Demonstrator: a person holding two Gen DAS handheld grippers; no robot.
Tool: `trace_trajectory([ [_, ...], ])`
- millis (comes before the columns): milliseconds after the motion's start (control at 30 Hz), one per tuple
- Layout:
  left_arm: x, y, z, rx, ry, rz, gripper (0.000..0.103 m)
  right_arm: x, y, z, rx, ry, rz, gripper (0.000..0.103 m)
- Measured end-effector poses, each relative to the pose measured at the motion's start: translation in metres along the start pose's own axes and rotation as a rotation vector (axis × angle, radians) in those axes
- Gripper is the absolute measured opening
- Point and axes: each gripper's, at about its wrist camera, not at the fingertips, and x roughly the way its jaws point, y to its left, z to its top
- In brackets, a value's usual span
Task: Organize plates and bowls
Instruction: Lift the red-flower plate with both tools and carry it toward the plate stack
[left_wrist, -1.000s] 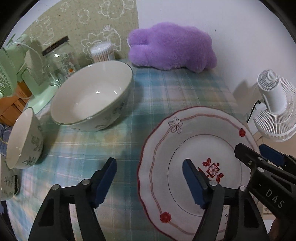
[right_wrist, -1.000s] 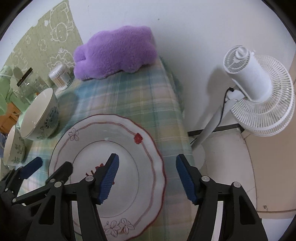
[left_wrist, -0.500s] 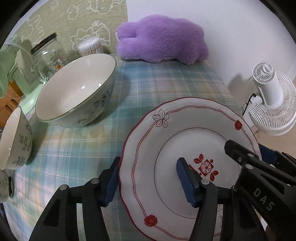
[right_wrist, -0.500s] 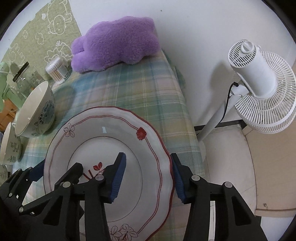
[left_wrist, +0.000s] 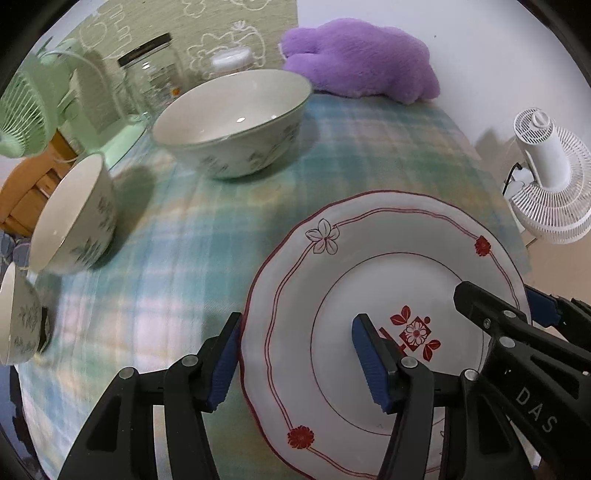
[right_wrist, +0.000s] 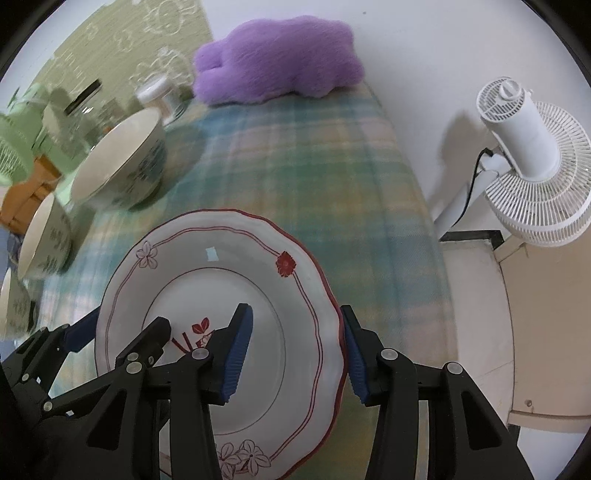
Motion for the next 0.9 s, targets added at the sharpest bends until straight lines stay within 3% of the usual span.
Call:
trace_trajectory([
  [533,-0.003,-0.002,-0.004,0.001,-0.009,0.031,0.061,0.003,0.017,-0.008,-0.008,0.005,-0.064,0.051],
  [900,-0.05,0.0,-0.006,0.015,-0.094,0.031,0.061,-0.04,0.024,-0.011,-0.01,-0.078,-0.092,0.051],
])
